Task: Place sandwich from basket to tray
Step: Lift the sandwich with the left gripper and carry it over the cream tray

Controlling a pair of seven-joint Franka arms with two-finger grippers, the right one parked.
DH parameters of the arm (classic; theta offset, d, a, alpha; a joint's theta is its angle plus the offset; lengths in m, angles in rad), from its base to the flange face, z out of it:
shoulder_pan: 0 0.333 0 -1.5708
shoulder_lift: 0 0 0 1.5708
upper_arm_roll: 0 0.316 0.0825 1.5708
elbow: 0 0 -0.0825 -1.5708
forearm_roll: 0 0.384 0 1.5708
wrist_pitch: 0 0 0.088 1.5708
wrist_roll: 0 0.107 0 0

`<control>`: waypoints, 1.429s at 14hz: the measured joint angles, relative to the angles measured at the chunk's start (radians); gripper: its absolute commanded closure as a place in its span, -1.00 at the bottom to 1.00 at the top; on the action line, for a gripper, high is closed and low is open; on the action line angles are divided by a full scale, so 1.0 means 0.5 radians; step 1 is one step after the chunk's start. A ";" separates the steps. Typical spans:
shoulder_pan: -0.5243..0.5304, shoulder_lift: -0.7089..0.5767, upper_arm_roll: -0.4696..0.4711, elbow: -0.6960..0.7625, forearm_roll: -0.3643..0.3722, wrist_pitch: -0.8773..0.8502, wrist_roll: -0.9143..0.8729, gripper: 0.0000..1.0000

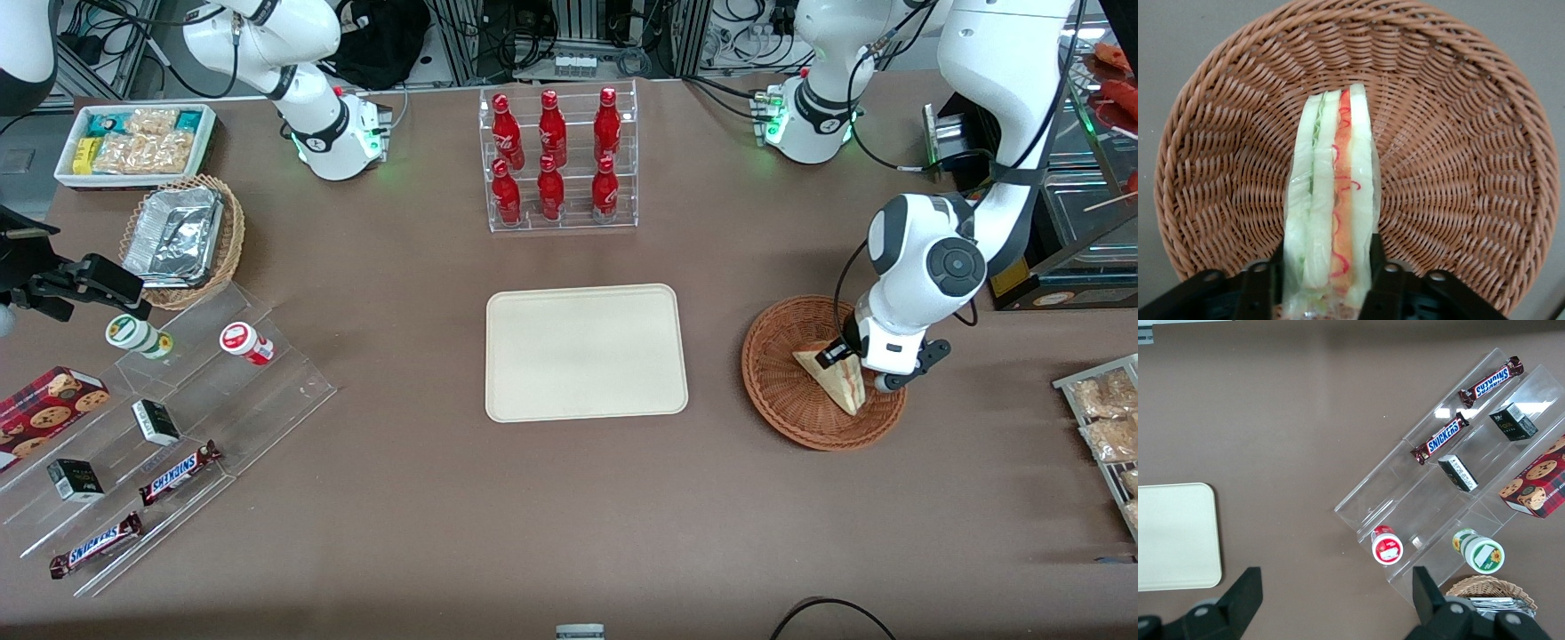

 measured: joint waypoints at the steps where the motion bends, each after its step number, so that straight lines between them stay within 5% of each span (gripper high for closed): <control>1: 0.000 -0.005 0.000 0.025 0.000 -0.028 0.000 0.80; 6: -0.075 -0.102 -0.015 0.470 0.000 -0.674 0.000 0.81; 10: -0.395 -0.110 -0.029 0.899 -0.003 -1.104 -0.108 0.81; 15: -0.857 0.037 -0.040 0.979 -0.003 -1.134 -0.237 0.81; 20: -1.068 0.373 -0.046 1.118 -0.003 -1.025 -0.251 0.80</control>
